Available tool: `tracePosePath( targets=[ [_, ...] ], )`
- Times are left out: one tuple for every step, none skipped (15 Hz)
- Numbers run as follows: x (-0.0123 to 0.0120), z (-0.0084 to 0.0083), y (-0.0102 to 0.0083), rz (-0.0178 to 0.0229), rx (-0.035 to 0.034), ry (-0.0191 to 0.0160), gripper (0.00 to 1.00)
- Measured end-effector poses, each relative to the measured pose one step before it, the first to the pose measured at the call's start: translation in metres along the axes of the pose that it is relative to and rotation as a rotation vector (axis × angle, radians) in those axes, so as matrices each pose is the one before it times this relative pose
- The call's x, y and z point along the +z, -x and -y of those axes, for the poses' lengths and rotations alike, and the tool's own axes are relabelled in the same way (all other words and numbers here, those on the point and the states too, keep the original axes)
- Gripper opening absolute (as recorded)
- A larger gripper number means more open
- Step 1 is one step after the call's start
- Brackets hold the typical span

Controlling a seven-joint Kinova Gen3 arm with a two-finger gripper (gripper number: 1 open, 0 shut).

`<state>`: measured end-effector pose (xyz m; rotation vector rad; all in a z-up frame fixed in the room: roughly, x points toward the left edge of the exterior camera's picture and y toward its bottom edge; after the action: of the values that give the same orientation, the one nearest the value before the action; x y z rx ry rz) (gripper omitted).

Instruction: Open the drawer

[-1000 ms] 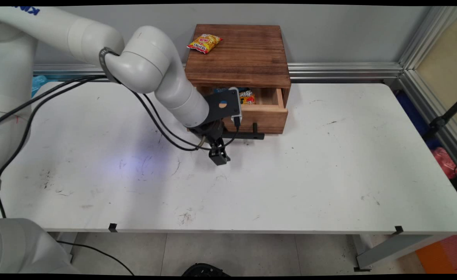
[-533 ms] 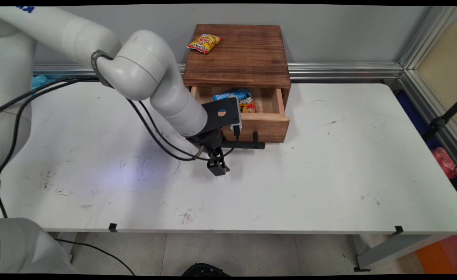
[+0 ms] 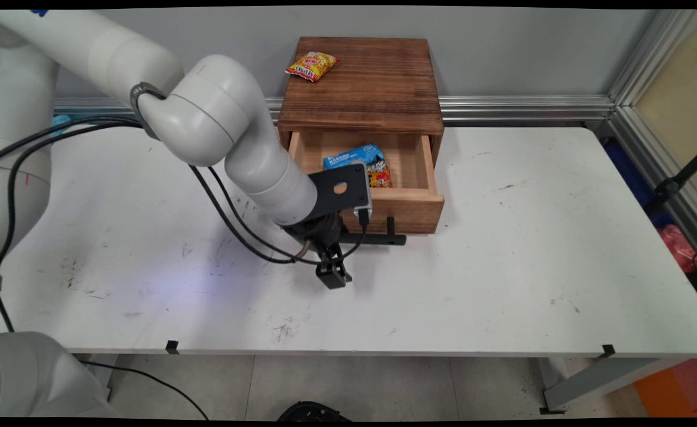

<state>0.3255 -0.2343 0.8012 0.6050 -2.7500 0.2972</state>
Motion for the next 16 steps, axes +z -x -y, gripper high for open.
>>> tracePosePath(
  targets=[
    [-0.00074, -0.00372, -0.00047, -0.0001, 0.00043, 0.00677, 1.0],
    [-0.00052, -0.00242, -0.00022, 0.0001, 0.00022, 0.00425, 1.0],
    [-0.00076, -0.00351, -0.00041, 0.00009, 0.00056, 0.00638, 1.0],
    [-0.00089, -0.00402, -0.00037, 0.00005, 0.0007, 0.00734, 1.0],
    [-0.00088, -0.00377, -0.0003, 0.00032, 0.00055, 0.00704, 1.0],
    [-0.00076, -0.00315, -0.00017, 0.00042, 0.00064, 0.00578, 1.0],
    [-0.00088, -0.00359, -0.00005, 0.00102, 0.00032, 0.00647, 1.0],
    [-0.00084, -0.00342, 0.00007, 0.00121, 0.00061, 0.0061, 1.0],
    [-0.00063, -0.0029, 0.00003, 0.00082, 0.00043, 0.00553, 1.0],
    [-0.00071, -0.00329, 0.0001, 0.0011, 0.00014, 0.00616, 1.0],
    [-0.00068, -0.00324, 0.00003, 0.00077, 0.00017, 0.0059, 1.0],
    [-0.00054, -0.00273, 0.00005, 0.00076, 0.00002, 0.00482, 1.0],
    [-0.00047, -0.00265, -0.00006, 0.00065, 0.00012, 0.00477, 1.0],
    [-0.00053, -0.00304, -0.00007, 0.00072, -0.0006, 0.00531, 1.0],
    [-0.0006, -0.00301, -0.00009, 0.00055, -0.00024, 0.00502, 1.0],
    [-0.00046, -0.00239, -0.00011, 0.00046, -0.0003, 0.00396, 1.0]
  ],
)
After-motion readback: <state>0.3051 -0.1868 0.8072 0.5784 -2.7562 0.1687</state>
